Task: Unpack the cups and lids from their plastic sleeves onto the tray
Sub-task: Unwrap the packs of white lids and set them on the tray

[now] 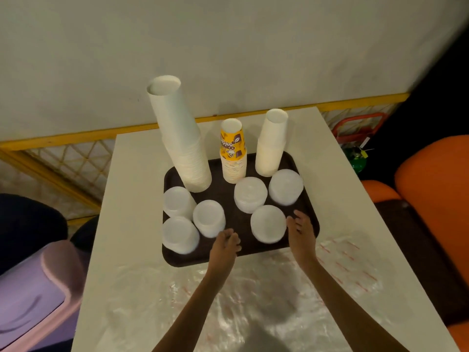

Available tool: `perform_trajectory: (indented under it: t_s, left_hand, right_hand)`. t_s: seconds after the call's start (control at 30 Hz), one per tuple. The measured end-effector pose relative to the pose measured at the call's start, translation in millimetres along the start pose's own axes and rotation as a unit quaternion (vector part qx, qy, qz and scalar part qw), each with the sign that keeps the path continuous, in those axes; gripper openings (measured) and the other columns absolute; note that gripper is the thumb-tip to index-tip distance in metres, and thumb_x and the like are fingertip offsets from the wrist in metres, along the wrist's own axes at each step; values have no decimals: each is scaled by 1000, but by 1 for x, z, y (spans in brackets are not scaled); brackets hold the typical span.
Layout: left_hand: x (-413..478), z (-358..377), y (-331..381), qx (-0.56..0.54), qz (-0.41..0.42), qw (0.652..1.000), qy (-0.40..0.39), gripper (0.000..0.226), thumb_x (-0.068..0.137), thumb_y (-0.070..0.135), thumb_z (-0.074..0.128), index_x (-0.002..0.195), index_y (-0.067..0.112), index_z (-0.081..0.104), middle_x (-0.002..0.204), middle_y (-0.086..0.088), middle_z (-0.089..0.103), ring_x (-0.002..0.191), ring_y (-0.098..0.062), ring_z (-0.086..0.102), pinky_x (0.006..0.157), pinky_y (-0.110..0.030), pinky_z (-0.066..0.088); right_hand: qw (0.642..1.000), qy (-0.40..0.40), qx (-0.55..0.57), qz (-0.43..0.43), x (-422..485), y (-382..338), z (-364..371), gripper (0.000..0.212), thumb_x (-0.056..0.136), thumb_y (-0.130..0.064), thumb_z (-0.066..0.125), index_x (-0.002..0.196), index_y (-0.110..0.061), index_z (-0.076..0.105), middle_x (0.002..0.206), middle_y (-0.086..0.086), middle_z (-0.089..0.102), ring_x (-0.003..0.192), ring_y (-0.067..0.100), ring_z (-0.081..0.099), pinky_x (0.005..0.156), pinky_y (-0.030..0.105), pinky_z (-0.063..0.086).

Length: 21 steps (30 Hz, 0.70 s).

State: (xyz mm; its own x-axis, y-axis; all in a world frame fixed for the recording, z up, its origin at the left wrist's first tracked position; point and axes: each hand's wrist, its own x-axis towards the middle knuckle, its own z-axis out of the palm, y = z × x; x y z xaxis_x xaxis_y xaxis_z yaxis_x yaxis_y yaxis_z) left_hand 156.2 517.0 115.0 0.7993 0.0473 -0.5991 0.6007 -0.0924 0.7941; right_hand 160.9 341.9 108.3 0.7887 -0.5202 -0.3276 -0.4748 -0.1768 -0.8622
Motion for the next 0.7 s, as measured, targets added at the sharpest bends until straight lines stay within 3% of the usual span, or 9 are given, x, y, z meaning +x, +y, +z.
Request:
perform_trajectory:
  t_s: [0.13,0.27,0.4,0.5,0.57,0.7]
  left_hand:
    - [10,21,11,-50,-36,998,-18,37,102,28,40,135,12,40,120,-7,54,107,-22,55,87,-33,43]
    - [23,36,12,-52,-49,997,-6,46,101,33,39,142,13,33,133,-7,47,122,-24,48,100,-36,41]
    - [38,48,15,-29,-37,999,14,41,100,36,40,137,16,40,135,-7,48,122,-23,46,109,-46,36]
    - [40,57,16,-22,-34,999,31,41,101,33,39,139,16,37,134,-6,47,116,-19,45,105,-39,39]
    - [37,59,19,-5,-16,999,47,48,102,32,38,146,15,28,140,-5,42,125,-22,42,103,-33,36]
    - [43,67,35,21,28,994,105,58,101,31,39,152,14,15,156,-6,24,142,-25,26,112,-36,26]
  right_hand:
    - [997,-55,-7,62,23,-5,1,49,100,-27,45,144,-9,35,146,10,39,131,27,39,93,26,33]
    - [992,-98,-31,79,34,-4,10,50,100,-32,43,145,-13,33,146,10,39,133,28,38,105,37,33]
    - [994,-94,-41,48,36,-3,18,45,99,-30,45,140,-12,41,139,8,49,126,24,45,96,29,37]
    - [993,-98,-58,42,39,2,20,45,99,-31,45,140,-14,42,139,7,49,125,23,46,90,25,35]
    - [993,-96,-71,18,33,1,22,44,99,-31,44,140,-14,43,139,7,49,124,23,46,90,24,36]
    - [991,-92,-87,-44,33,-9,24,41,99,-26,46,138,-12,46,140,6,50,127,21,46,99,26,37]
